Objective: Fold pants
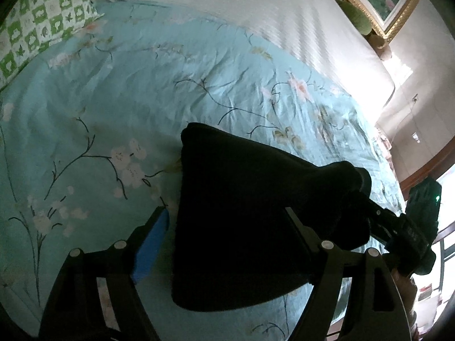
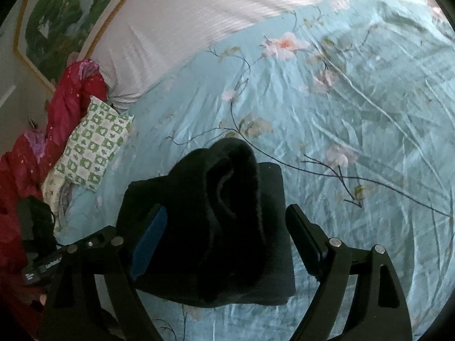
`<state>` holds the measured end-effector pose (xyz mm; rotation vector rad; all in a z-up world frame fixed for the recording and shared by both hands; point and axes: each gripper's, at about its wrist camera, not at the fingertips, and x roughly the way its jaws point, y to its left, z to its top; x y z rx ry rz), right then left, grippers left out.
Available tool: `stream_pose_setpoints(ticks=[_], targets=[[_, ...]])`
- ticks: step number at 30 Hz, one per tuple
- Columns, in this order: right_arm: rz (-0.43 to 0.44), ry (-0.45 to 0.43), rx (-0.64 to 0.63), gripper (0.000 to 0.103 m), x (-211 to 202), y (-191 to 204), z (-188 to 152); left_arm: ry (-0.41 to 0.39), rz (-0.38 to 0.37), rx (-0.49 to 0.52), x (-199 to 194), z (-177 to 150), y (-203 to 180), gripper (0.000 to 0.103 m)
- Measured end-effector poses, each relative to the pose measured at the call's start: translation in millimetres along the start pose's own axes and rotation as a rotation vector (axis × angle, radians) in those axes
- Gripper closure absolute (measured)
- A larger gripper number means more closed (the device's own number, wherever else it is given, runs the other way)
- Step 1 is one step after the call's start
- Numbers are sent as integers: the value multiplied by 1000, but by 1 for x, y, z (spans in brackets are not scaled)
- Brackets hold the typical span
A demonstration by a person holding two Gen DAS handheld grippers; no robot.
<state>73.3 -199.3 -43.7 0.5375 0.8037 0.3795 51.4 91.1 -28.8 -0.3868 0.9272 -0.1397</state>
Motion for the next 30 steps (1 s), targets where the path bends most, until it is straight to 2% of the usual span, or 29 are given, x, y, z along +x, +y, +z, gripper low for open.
stream_pose_setpoints(ticks=[7,11,14,24,30], targets=[[-3,9,17,18,3,-15,-7,17,3,-16,10,2,4,23],[23,30,25,30,6,-22,-11,37,0,-27,18,2,8,22],[47,39,37,32,10,-27,-11,47,3,-36,23,2,10,21],[89,52,38,33,19,-36,-15,77,-17,-65,42,-1,24,22],[108,55,37,33,21,-38,-16,69,-15,-46,44,-3,24,24]])
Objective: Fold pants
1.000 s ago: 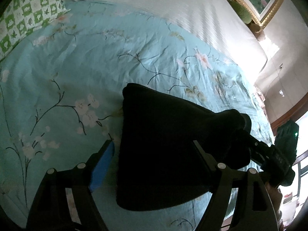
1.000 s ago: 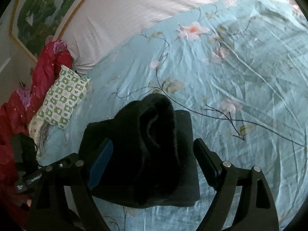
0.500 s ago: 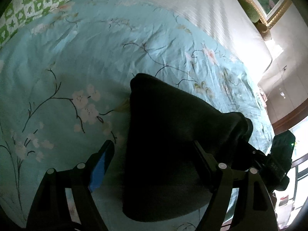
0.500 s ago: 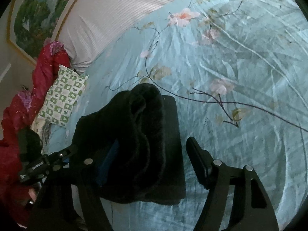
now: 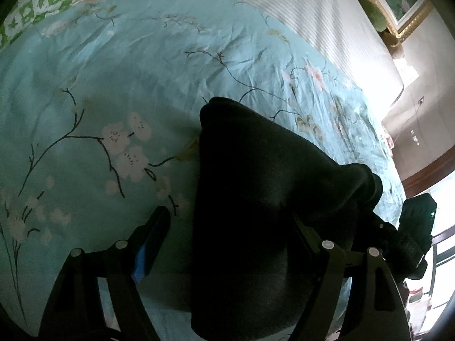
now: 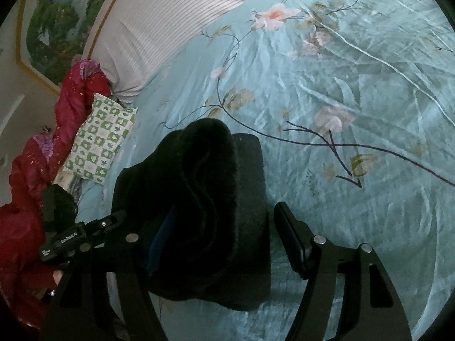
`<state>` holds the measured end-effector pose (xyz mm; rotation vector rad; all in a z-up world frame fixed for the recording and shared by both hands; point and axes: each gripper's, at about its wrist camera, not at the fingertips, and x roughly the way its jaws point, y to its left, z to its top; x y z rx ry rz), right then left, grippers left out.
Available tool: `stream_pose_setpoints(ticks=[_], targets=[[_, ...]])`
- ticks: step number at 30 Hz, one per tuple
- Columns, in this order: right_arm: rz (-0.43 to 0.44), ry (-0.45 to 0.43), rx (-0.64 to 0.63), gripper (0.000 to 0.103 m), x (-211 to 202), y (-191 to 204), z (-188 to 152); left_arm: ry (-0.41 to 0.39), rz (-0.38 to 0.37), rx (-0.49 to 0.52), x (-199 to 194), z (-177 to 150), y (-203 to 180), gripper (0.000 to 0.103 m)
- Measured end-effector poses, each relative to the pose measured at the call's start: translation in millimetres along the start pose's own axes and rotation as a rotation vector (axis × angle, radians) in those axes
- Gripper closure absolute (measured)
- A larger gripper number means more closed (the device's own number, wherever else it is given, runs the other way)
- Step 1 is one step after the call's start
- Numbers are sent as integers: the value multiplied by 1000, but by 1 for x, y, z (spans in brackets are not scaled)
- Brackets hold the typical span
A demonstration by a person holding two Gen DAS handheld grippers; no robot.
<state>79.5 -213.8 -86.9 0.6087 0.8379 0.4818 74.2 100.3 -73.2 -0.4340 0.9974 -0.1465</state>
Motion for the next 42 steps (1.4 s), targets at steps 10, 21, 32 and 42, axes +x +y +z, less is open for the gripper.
stream_pose_setpoints(ticks=[10,21,32,42], targets=[[50,35,-28,36,5,4,-2,-11,-37,5,-2,-3,-7,51],[60,2,-86,59,-8,27,2,-52,-9,50,-24,-4,-24,70],[113,-19,-186,61,3,74,33,-163,46,68,-70,24,-16,71],[122,21,-238,61,50,101,65,-198,108,17,-71,59,14,71]])
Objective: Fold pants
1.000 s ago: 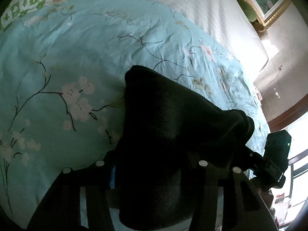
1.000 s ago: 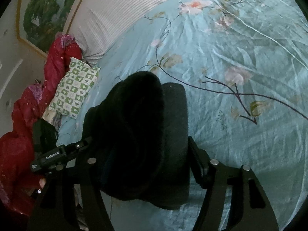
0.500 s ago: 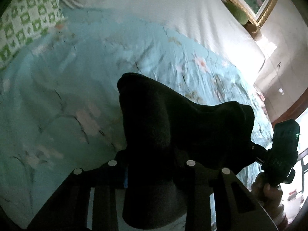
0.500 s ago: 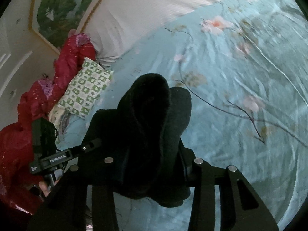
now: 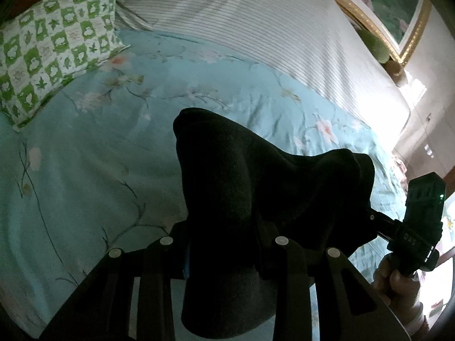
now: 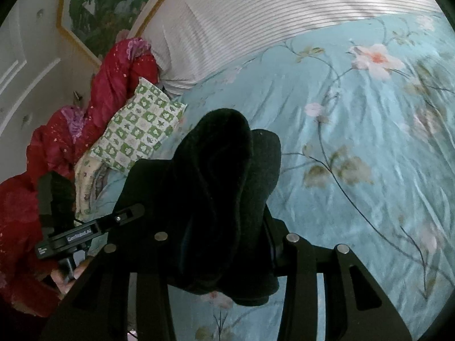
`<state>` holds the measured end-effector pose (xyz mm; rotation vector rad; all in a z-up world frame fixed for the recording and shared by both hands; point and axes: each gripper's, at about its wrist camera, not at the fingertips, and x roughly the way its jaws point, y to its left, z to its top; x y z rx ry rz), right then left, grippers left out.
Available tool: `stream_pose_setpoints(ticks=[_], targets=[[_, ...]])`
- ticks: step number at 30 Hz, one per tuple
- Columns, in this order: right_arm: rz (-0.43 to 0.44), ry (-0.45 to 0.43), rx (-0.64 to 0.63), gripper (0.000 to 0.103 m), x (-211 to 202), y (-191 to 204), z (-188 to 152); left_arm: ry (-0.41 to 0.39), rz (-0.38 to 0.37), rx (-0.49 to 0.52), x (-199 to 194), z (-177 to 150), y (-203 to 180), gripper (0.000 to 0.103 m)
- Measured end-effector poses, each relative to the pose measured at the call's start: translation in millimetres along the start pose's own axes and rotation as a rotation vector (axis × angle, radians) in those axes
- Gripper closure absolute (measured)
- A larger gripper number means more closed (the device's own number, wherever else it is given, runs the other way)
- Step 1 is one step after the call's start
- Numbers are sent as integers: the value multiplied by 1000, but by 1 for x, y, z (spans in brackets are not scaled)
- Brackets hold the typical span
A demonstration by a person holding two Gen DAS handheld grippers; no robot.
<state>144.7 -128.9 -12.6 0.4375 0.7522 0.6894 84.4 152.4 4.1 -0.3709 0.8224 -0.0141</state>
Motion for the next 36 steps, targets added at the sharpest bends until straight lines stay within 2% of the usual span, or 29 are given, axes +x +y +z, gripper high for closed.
stream_pose_setpoints(ticks=[9,17,30,36], targets=[[-1,59,-25,61,37,-3,11,15,44,-24,19,6,21,71],[-1,93,-7,58,51,-16,7,29,33,-43,30,1,33,68],[-27,83,32,40,54,-38,1,42,39,-53,39,-6,44,44],[-41,73,36,38,50,-33,1,37,45,-75,34,-7,47,40]])
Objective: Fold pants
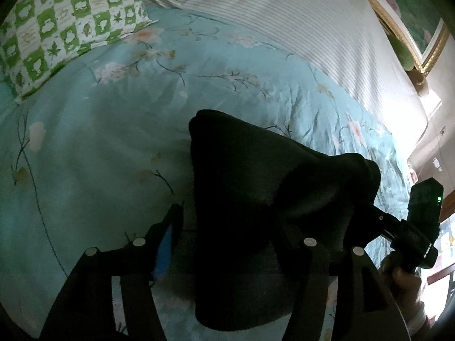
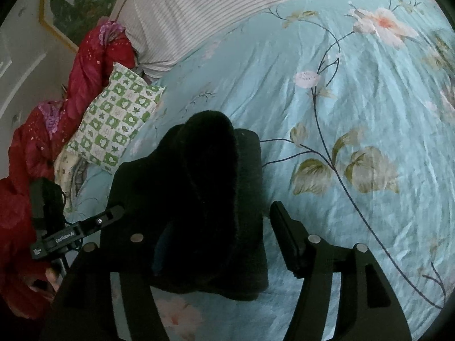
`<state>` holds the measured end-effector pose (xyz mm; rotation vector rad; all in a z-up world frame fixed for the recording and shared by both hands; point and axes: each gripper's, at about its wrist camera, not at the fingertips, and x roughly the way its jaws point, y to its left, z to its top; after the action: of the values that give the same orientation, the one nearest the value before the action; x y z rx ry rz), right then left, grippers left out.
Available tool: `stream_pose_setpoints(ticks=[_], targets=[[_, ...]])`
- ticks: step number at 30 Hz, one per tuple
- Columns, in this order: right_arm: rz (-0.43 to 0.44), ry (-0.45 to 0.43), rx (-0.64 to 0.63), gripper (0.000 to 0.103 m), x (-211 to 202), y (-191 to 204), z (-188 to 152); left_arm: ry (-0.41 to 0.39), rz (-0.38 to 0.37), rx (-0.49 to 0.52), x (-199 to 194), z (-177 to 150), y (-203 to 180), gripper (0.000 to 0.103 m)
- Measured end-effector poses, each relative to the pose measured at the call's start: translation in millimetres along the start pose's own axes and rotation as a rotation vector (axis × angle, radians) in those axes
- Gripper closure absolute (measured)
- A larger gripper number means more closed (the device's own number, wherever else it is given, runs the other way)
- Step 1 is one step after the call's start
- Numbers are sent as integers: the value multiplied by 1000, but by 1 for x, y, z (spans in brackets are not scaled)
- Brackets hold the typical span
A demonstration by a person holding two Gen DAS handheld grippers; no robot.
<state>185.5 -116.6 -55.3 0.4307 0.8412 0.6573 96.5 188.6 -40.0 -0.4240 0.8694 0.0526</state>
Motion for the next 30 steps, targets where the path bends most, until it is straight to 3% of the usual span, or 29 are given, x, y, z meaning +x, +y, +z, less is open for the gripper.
stream_pose_setpoints(ticks=[4,10,20,30], targets=[[-58,-24,-24,37,-11,9,-2,-25,49,1,-10,-4,-2,29],[-121,-67,-72,31,-28,24,-9,-70,122,7,-28,-15,-9,23],[-157,-111,-202,17,-51,54,-30,-93,190,70,-45,-37,-25,21],[-170,-118,-294,15,-57,71,-55,-128,268,129,-57,-62,-42,19]])
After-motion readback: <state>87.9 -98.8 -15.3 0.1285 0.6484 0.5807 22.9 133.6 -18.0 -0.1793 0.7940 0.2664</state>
